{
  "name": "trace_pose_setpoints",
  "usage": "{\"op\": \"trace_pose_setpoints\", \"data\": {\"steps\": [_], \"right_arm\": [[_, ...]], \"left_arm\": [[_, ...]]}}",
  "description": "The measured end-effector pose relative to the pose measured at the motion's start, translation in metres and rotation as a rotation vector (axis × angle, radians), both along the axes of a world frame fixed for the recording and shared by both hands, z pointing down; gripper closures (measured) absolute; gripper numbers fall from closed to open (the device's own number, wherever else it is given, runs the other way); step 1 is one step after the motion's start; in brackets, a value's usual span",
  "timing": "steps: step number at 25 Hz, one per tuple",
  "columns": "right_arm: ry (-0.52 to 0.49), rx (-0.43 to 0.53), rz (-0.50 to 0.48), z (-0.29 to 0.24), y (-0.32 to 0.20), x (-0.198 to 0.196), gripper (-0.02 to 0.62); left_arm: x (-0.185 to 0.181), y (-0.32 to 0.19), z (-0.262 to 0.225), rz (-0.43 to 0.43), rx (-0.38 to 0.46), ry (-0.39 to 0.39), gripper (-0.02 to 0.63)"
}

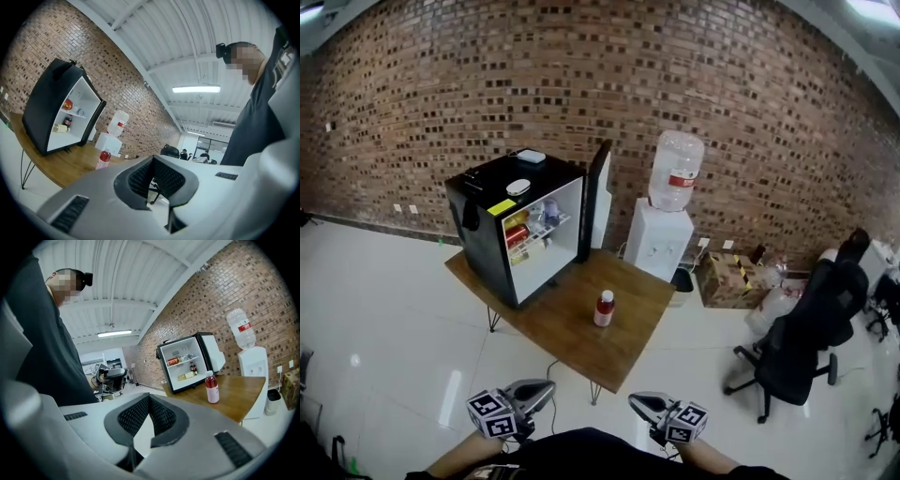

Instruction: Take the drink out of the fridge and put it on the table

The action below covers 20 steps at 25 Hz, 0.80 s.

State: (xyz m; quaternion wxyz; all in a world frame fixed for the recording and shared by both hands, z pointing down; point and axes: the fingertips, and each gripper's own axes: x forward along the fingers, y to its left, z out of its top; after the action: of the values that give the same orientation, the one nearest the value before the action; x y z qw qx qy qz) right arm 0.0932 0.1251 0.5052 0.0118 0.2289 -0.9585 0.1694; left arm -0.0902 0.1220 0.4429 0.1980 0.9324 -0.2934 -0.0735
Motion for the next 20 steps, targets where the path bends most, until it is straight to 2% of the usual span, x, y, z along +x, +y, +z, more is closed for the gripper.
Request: {"op": "trace_pose_setpoints", "data": {"steps": [3,6,10,14,17,20], "right_arm": [[-0.005,-0.013,-0.027,0.007,0.007,0.005,0.595],[-0.014,-0.016,-0.044,0.006,0.023,-0.01,0.595],[0.003,-0.006,-0.011,-0.002,0.038,-0.032,0.595],[0.004,-0.01,0.059,-0.014,0.047,-0.073,0.595],[-0.037,-0.041,0.131,-0.015,0.045,-0.104,0.595],[-0.07,-0.058,0.162,-0.017,0.041,-0.129,0.595]], "left_arm": [[0.016,0.011,-0.002,0.01,0.009,-0.033,0.603],[0.0,0.025,-0.005,-0.003,0.011,-0.052,0.603],[-0.037,0.043,-0.011,-0.002,0.012,-0.043,0.603],[-0.088,0.058,-0.015,0.031,0.021,-0.063,0.603],[-0.125,0.063,-0.007,0.076,0.024,-0.089,0.603],[-0.154,0.058,0.0,0.077,0.008,-0.077,0.603]]}}
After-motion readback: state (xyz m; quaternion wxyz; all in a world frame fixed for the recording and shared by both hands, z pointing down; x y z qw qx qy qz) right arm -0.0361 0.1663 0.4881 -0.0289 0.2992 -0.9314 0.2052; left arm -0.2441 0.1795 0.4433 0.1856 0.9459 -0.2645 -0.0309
